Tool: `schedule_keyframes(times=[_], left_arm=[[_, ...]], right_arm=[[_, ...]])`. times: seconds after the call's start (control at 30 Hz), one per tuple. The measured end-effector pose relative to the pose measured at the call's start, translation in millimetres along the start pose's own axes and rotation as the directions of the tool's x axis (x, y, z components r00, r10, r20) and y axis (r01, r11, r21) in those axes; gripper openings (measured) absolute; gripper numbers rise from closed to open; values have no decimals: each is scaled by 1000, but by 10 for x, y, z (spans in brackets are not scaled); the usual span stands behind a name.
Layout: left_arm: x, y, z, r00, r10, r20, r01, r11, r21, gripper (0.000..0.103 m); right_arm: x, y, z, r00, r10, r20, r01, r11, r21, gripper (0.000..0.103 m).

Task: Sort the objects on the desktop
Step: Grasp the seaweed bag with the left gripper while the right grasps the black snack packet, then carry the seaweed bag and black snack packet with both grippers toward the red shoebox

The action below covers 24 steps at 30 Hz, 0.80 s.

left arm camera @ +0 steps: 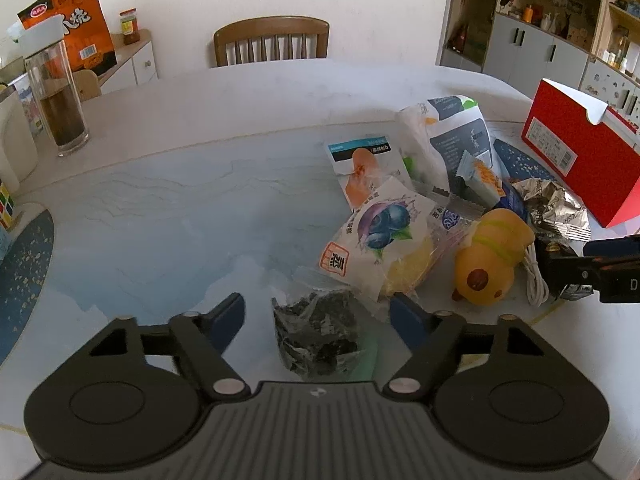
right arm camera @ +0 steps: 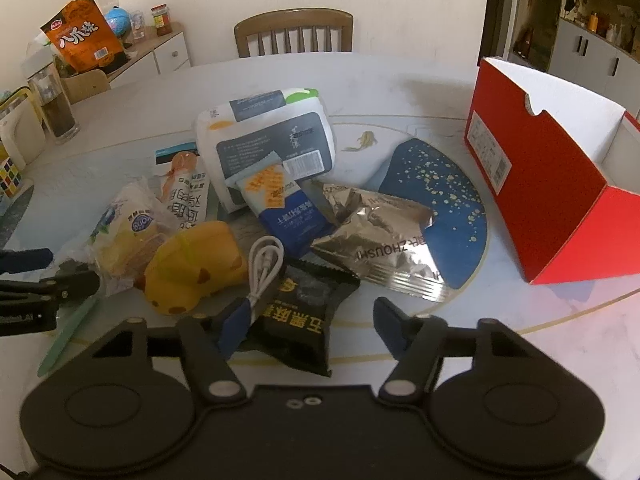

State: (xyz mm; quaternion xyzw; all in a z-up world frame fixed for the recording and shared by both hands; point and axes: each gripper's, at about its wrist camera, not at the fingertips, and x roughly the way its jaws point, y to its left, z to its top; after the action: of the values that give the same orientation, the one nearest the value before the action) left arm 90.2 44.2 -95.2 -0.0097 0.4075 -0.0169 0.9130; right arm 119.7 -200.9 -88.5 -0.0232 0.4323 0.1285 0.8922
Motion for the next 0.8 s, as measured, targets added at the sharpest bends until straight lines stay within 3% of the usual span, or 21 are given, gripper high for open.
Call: schedule_keyframes(times=[0.17, 0.37, 0.8], left_arm=[[1, 12, -2, 1000, -9, -13, 8, 1000, -14, 57], [-24, 56, -7, 1000, -5, -14, 4, 999, -41, 42], [-108, 116, -57, 1000, -19, -2, 19, 997, -77, 34]], right_arm=[[19, -14, 7, 1000, 19, -18, -18, 1000, 16, 50], [7, -15, 27, 999, 27, -28, -26, 999, 20, 42], [-62, -14, 38, 999, 24, -46, -23, 1000, 16, 33]])
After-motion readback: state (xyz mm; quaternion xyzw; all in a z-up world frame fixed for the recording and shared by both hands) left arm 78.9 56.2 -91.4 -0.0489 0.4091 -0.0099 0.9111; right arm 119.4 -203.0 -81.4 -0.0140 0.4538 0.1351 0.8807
